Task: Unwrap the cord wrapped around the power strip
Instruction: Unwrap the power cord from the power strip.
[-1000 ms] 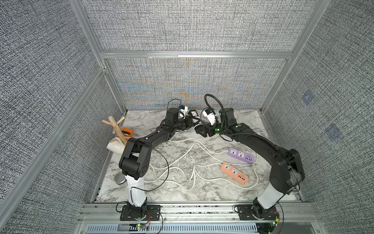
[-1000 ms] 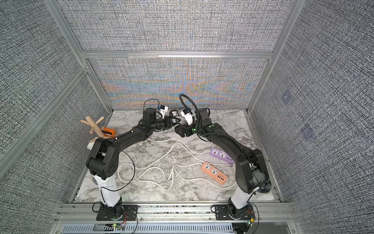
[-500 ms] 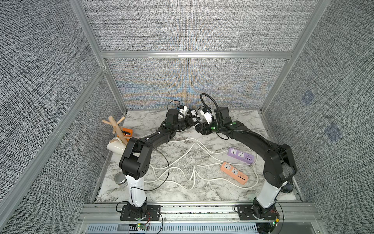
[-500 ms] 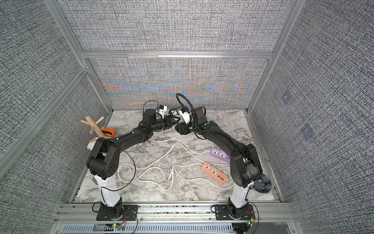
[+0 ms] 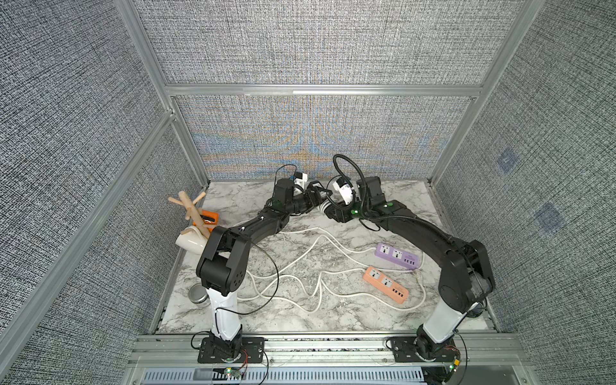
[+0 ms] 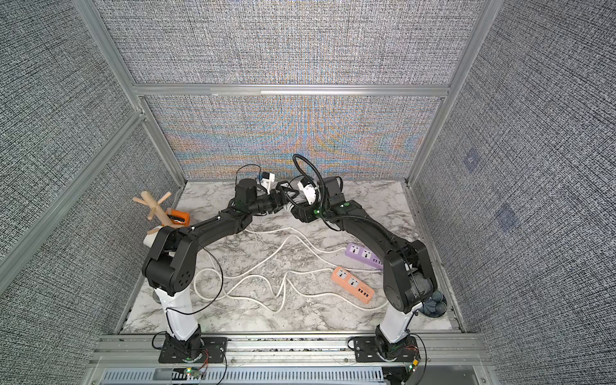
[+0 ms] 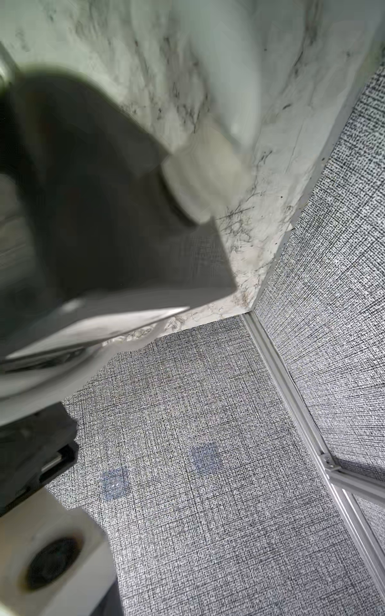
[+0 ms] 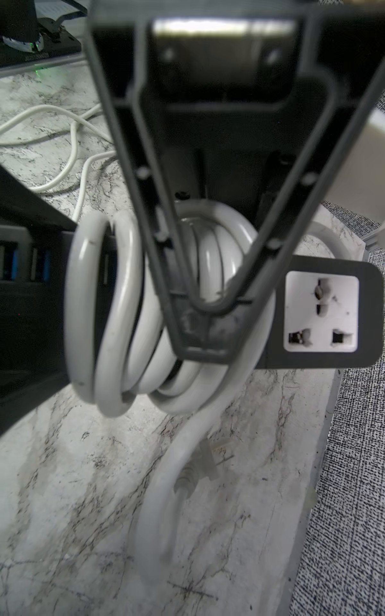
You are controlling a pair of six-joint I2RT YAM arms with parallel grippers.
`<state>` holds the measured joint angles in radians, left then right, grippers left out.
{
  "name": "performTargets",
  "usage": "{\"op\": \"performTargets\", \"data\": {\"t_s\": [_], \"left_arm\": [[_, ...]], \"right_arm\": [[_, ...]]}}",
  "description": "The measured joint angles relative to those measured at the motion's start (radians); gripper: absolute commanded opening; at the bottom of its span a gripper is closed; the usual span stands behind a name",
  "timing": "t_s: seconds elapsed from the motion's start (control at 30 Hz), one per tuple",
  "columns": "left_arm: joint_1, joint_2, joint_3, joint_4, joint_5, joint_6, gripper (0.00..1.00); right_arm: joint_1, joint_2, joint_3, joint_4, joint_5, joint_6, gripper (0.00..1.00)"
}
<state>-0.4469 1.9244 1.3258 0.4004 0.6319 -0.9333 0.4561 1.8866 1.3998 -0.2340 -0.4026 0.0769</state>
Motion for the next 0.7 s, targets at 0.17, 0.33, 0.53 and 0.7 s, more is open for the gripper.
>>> {"op": "performTargets", "data": {"t_s": [0.17,0.33,0.53,0.7], "left_arm": [[0.002,-0.005,0.047,-0.062,-0.005,0.051,0.99],[0.012,-0.055,0.064,-0.186,-0.031,0.134,0.99],[0.029,-0.045,0.049,-0.161,-0.026,0.086,0.99],[0.029,-0.011,0.000,0.001,0.004,-0.031,0.72]], "right_arm": [[-0.017,-0.024,-0.048,0.046,-0.022,-0.006,0.01],[-0.017,-0.058,-0.092,0.087,-0.039,-0.015,0.00],[-0.017,-0.062,-0.095,0.115,-0.051,-0.026,0.00],[-0.002,-0.062,-0.098,0.106,-0.035,-0.033,0.00]]}}
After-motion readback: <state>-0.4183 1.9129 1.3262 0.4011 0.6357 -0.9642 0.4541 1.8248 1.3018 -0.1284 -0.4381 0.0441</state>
